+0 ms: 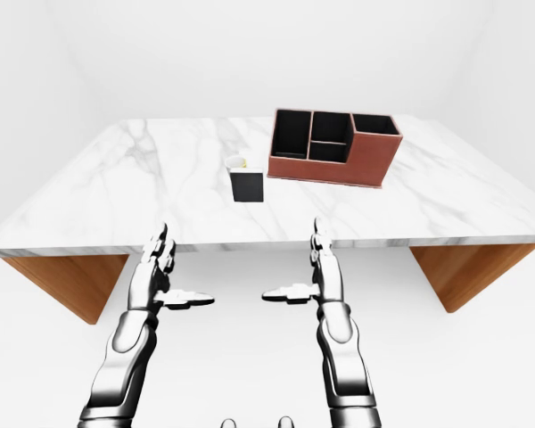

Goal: Pick up the book and place it in the caddy.

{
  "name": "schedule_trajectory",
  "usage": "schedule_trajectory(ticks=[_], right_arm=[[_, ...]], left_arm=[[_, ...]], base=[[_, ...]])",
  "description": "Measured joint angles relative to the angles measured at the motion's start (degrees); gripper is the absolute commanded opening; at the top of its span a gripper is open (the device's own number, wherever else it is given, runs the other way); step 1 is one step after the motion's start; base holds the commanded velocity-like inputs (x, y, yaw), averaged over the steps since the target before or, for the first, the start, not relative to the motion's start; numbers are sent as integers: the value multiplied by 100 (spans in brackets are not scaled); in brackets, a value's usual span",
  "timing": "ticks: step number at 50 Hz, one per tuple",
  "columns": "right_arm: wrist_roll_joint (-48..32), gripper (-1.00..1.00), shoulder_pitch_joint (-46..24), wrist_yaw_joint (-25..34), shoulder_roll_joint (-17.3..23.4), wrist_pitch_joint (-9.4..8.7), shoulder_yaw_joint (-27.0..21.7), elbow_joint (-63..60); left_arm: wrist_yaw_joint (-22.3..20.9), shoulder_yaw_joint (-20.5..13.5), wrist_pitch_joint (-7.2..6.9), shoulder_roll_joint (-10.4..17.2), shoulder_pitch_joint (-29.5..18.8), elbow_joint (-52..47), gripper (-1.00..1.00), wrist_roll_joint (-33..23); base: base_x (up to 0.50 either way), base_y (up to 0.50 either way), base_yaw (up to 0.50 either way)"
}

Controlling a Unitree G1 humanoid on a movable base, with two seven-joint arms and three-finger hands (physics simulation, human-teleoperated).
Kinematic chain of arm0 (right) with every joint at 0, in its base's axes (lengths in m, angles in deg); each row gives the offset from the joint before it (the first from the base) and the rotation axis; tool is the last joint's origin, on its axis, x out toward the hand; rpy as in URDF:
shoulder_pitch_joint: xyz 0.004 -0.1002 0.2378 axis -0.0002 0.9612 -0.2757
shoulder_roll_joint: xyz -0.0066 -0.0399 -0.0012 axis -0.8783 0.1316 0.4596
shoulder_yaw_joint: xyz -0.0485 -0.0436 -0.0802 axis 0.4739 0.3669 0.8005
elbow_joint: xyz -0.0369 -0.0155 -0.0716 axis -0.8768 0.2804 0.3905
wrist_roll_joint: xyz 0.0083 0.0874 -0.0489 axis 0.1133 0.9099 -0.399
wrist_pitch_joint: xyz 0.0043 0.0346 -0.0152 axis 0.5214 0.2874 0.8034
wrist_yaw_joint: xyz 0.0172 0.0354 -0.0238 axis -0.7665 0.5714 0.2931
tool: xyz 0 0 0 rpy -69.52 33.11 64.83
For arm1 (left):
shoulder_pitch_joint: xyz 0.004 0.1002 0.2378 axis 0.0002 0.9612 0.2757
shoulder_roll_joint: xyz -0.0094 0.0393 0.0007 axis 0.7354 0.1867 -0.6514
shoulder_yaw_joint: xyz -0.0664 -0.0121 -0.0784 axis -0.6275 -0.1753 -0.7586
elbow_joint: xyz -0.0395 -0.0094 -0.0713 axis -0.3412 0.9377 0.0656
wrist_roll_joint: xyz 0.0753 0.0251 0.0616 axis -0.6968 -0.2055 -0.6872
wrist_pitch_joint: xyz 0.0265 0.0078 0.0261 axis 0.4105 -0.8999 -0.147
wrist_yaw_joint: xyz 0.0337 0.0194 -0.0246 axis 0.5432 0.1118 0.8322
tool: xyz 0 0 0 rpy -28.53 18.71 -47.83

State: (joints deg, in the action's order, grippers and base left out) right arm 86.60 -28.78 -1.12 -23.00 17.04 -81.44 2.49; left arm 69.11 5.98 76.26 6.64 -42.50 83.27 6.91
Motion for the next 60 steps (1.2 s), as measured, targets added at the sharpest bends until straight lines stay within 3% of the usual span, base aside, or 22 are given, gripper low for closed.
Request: schedule_trajectory(ticks=[14,19,44,60], right_arm=[[-102,100,-114,187,118,-324,-151,-390],[-130,100,-155,246,152,-361,-202,-464],[-323,100,-1001,586,480,-361,-473,-1088],[-752,100,-2070,110,751,-361,-559,-487]], left_arm=[[-124,-144,-312,80,-44,-340,100,40],[-155,-181,-453,114,-122,-471,100,30],[-511,-523,-453,570,-1456,-811,100,211],[-522,-674,-453,879,-2364,-912,100,273]], base=[[0,0,0],[0,0,0],[0,0,0],[0,0,0]])
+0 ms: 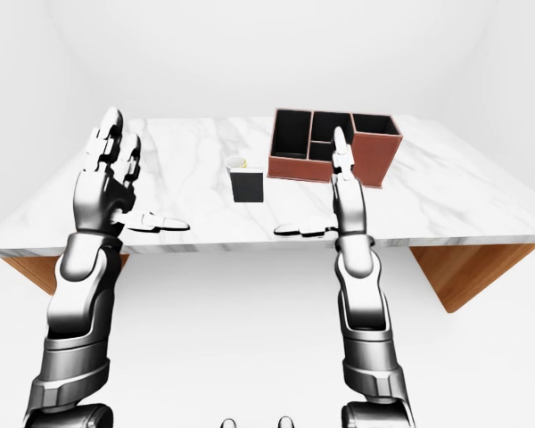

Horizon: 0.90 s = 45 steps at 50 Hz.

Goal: Pick up the book and place it in the caddy.

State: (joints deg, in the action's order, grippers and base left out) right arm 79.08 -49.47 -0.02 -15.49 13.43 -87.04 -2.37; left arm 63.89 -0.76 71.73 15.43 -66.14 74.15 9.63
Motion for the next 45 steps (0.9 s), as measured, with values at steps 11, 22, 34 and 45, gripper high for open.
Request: schedule_trajectory(ticks=[11,22,34,45], right_arm=[[301,100,-645,-161,178,0,-98,331],[230,100,-1203,68,409,0,-131,460],[469,100,-1903,352,636,0,-179,876],[548,100,-2700,517,828,0,-162,1782]], left_arm=[[12,-72,0,137,-322,169,100,9],[52,-160,0,346,-785,460,100,66],[59,-191,0,684,-1706,1177,100,65],[34,-176,0,897,-2713,2165,100,-9]], base=[[0,0,0],[0,0,0],[0,0,0],[0,0,0]])
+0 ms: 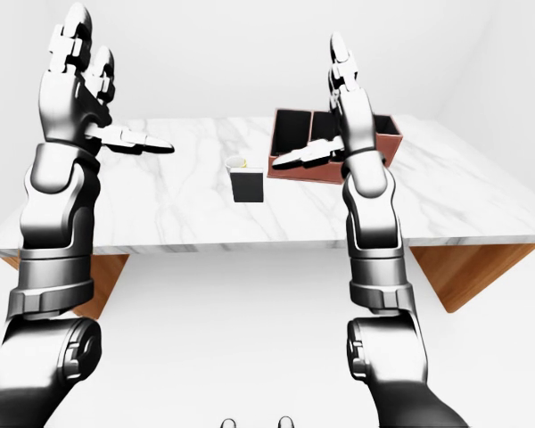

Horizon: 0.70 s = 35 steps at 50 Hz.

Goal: Pick up the book and place it in the caddy.

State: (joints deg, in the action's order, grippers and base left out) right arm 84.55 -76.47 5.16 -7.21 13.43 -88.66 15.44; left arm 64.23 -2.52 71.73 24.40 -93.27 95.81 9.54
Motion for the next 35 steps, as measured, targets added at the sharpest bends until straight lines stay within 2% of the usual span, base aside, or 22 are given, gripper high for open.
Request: schedule_trajectory(ticks=[6,14,27,30,35], right_arm=[[21,100,-352,37,64,0,11,474],[-21,100,-618,39,106,0,45,851],[-133,100,-663,41,118,0,61,875],[-113,100,-657,54,32,0,77,863],[-106,100,-640,48,50,0,64,890]], left_arm=[[-6,14,0,119,-450,415,100,38],[-80,51,0,201,-751,547,100,-2],[-34,54,0,189,-860,518,100,-55],[-4,33,0,253,-845,494,100,-78],[21,53,0,203,-820,454,100,-88]], base=[[0,0,0],[0,0,0],[6,49,0],[6,2,0],[0,0,0]])
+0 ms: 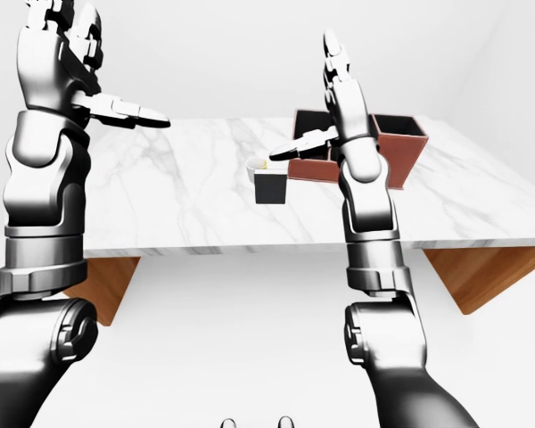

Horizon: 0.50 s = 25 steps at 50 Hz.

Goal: Pick up the book and place it in the caddy.

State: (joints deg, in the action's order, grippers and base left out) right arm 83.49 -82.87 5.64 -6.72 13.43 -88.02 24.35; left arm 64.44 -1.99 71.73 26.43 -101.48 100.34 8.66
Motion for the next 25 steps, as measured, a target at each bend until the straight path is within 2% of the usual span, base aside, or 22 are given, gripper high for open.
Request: schedule_trajectory(ticks=[9,25], right_arm=[[49,100,60,10,33,0,-26,40],[109,100,183,46,56,0,-44,43]], left_arm=[[31,26,0,-75,45,-9,100,-23],[61,37,0,-137,151,-202,100,-9]], base=[[0,0,0],[25,0,0]])
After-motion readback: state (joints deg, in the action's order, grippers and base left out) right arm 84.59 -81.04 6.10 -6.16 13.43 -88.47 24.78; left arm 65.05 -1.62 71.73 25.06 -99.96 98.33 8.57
